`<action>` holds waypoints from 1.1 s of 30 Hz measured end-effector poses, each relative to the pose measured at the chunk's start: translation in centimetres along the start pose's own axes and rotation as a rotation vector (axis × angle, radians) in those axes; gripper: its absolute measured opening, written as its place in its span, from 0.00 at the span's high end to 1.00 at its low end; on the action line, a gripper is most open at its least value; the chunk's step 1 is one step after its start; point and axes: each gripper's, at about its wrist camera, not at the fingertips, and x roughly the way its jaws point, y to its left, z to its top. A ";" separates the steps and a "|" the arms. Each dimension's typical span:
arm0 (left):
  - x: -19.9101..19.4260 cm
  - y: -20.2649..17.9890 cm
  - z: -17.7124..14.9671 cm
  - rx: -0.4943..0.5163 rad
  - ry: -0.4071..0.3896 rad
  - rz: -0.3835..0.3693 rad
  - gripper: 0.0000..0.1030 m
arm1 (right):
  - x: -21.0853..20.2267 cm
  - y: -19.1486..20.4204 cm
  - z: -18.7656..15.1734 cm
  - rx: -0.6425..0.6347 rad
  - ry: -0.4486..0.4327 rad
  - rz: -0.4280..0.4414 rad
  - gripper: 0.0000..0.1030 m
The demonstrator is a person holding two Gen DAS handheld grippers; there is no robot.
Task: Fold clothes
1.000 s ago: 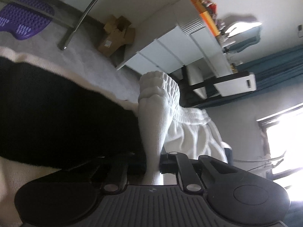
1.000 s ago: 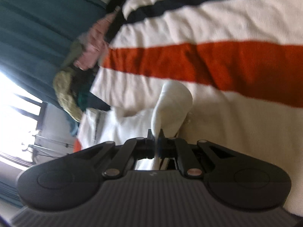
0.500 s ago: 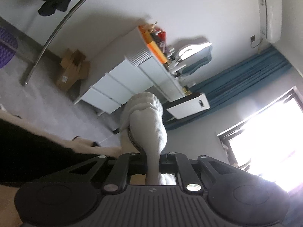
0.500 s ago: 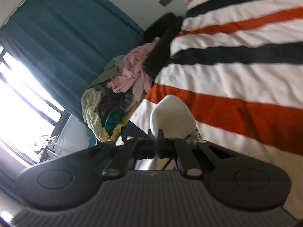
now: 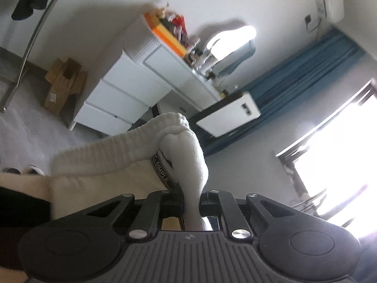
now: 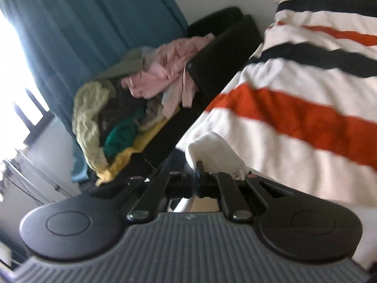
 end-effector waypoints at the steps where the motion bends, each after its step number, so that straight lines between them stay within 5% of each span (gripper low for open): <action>1: 1.3 0.0 -0.7 0.011 0.006 0.012 0.90 | 1.3 0.7 -0.6 -0.033 0.002 -0.007 0.94; 8: 7.6 0.2 -4.5 0.081 0.033 0.068 0.89 | 6.7 0.4 -3.9 -0.033 0.049 -0.086 0.95; 12: 7.2 0.5 -4.5 0.076 0.044 0.055 0.84 | 6.1 -1.0 -3.6 -0.007 0.047 -0.012 0.89; 15: 6.4 1.2 -4.0 0.077 0.071 0.023 0.75 | 5.1 -2.1 -2.5 0.049 0.116 0.070 0.71; 17: 5.6 2.1 -3.4 0.109 0.122 -0.029 0.66 | 3.5 -2.9 -1.8 0.108 0.133 0.132 0.38; 19: 4.4 3.2 -2.9 0.100 0.169 -0.082 0.63 | 1.3 -3.9 -1.3 0.153 0.148 0.181 0.28; 25: 0.2 7.1 -1.3 0.037 0.285 -0.179 0.57 | -6.7 -7.0 -1.3 0.195 0.157 0.288 0.28; 27: -1.3 8.2 -0.7 0.037 0.326 -0.191 0.47 | -9.2 -8.5 -2.0 0.219 0.166 0.313 0.28; 33: -5.8 10.4 0.6 0.091 0.404 -0.210 0.42 | -13.1 -12.4 -4.9 0.254 0.291 0.314 0.28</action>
